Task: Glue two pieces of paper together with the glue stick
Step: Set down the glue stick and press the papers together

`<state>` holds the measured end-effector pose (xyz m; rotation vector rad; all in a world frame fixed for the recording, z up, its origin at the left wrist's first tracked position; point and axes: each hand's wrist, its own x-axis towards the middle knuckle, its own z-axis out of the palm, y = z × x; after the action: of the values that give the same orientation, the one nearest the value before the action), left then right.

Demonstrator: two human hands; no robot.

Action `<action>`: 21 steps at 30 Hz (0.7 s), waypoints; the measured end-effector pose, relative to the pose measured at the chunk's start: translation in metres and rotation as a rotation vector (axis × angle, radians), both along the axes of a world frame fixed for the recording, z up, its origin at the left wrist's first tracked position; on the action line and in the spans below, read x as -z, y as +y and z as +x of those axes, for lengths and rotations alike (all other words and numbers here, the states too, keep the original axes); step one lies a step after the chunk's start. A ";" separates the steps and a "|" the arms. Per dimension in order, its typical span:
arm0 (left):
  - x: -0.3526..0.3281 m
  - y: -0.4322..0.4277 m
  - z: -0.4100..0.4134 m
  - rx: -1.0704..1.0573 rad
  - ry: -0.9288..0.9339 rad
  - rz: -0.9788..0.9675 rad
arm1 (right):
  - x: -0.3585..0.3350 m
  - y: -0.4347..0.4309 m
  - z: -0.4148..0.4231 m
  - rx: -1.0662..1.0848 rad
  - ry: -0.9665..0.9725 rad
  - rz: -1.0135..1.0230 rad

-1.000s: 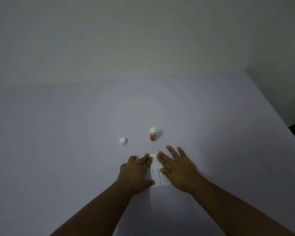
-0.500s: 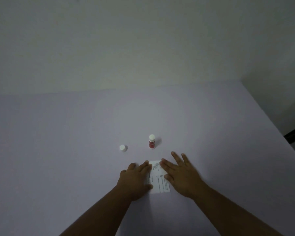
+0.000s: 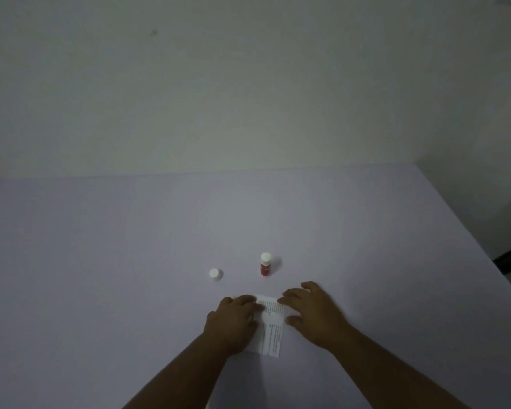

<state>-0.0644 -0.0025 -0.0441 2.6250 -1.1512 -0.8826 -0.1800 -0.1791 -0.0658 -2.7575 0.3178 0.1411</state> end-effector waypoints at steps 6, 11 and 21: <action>0.002 0.002 -0.007 0.012 -0.050 -0.002 | 0.000 0.001 0.014 0.041 -0.044 0.049; 0.001 0.004 -0.008 0.006 -0.064 -0.019 | -0.003 0.001 0.031 0.235 -0.084 0.158; 0.001 0.002 -0.011 0.006 -0.121 -0.016 | 0.001 0.002 0.035 0.255 -0.025 0.221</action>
<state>-0.0759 -0.0010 -0.0453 2.6962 -1.1899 -0.7208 -0.1448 -0.1769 -0.0670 -2.4739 0.6053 0.0704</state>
